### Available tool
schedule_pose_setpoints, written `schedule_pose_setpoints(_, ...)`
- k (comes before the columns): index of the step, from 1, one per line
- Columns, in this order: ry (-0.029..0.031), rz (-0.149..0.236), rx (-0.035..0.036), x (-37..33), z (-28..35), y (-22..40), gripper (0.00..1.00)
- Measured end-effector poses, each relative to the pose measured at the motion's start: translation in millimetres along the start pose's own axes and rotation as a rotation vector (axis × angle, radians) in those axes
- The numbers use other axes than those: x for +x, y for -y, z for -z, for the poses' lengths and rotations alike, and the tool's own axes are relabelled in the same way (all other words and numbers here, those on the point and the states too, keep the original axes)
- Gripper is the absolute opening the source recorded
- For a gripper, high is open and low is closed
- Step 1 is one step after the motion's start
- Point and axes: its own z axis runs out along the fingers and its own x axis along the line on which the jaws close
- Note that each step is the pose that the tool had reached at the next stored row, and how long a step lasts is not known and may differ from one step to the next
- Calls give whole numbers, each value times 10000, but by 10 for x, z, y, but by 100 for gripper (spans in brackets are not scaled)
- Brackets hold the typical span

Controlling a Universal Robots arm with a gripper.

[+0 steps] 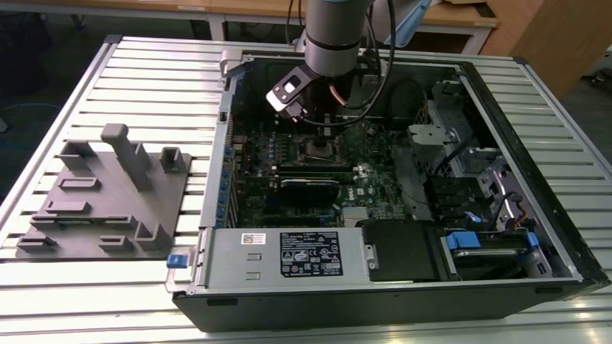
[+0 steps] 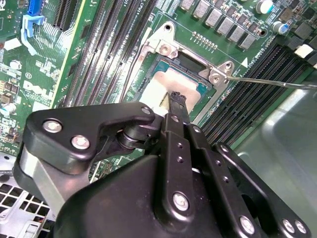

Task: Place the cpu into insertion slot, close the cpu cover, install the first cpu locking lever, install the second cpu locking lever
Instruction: 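Close the cpu cover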

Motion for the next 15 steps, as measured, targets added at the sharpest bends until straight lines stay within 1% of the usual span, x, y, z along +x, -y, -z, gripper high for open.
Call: schedule_pose_setpoints(15, -1, 0, 0, 2, 119, -4, 10)
